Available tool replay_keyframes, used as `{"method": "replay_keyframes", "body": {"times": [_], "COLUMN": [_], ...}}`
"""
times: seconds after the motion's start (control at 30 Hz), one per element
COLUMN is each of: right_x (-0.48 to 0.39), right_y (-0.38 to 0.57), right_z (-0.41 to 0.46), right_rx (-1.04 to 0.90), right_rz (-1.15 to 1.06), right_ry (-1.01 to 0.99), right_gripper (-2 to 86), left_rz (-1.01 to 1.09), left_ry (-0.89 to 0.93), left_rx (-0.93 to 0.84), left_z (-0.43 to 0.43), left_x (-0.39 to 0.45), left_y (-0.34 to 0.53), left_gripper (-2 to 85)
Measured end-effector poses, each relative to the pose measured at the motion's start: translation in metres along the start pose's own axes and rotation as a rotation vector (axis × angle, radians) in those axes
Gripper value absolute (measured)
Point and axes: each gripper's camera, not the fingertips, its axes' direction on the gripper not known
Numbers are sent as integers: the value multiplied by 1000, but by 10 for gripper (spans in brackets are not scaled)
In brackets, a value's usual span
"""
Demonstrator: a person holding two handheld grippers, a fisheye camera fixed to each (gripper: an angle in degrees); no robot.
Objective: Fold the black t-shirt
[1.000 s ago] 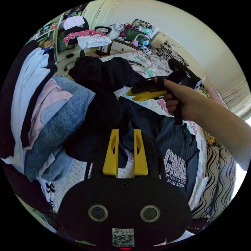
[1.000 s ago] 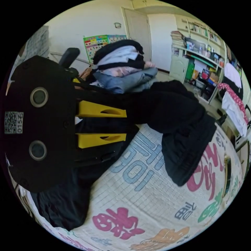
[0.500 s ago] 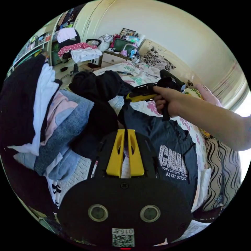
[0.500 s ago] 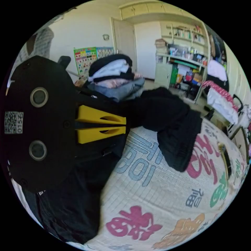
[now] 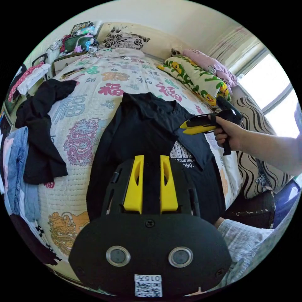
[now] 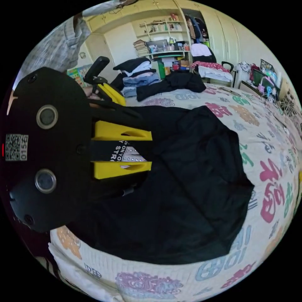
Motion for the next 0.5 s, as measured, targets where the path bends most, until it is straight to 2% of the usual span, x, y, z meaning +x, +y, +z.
{"method": "replay_keyframes", "body": {"times": [0.2, 0.3, 0.33, 0.4, 0.5], "right_x": [-79, -121, -126, -133, -132], "right_y": [-68, -103, -108, -124, -141], "right_z": [15, 45, 52, 73, 59], "right_rx": [-29, -85, -107, -209, -192], "right_rz": [-335, -457, -469, -494, -447], "right_ry": [74, 170, 203, 305, 174], "right_gripper": [110, 96, 89, 17, 9], "left_rz": [-175, -175, -172, -155, -163], "left_ry": [-46, -17, -23, -74, -130], "left_rx": [-14, -74, -89, -142, -157], "left_z": [22, 50, 56, 72, 81], "left_x": [-44, -51, -51, -48, -48], "left_y": [-39, -54, -56, -59, -57], "left_gripper": [82, 78, 74, 36, 4]}}
